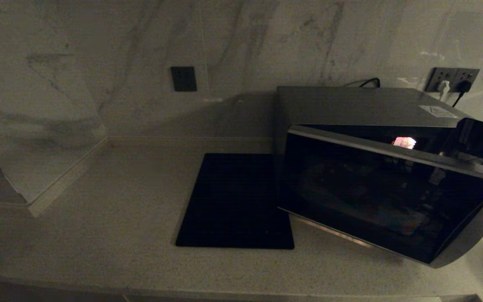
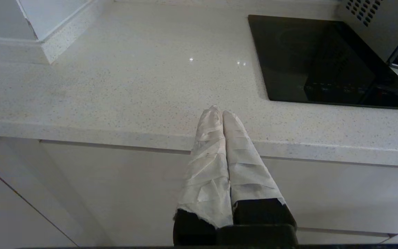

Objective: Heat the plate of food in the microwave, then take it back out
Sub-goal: Open the microwave oven

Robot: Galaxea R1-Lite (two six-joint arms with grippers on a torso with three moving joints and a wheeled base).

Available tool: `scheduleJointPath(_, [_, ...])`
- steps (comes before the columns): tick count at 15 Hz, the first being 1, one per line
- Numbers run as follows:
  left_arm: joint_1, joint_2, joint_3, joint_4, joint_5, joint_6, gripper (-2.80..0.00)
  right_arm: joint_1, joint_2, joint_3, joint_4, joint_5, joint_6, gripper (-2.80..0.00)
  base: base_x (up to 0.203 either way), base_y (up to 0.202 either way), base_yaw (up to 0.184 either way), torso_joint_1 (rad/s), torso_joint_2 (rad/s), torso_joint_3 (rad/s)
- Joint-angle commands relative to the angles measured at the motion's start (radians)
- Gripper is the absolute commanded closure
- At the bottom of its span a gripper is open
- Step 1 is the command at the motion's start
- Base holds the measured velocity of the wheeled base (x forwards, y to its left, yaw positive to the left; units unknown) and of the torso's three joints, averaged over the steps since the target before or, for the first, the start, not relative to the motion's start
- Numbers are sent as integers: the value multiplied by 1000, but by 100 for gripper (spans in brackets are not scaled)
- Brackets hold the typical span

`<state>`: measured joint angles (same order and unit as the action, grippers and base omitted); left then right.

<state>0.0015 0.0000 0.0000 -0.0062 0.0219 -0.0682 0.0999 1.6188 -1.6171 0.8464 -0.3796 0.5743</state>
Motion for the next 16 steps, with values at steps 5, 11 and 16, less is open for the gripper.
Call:
scheduleJointPath(5, [2,0,0,0,1,-1,0,214,-161,84,186,-2,97,0,0,0,0,0,0,0])
scheduleJointPath(11, [2,0,0,0,0,-1,0,311,-227,143,244,-1,133,0,0,0,0,0,0,0])
scheduleJointPath(16, [0,0,0,0,0,-1,0,496,-235,187,247,0,139,0,0,0,0,0,0,0])
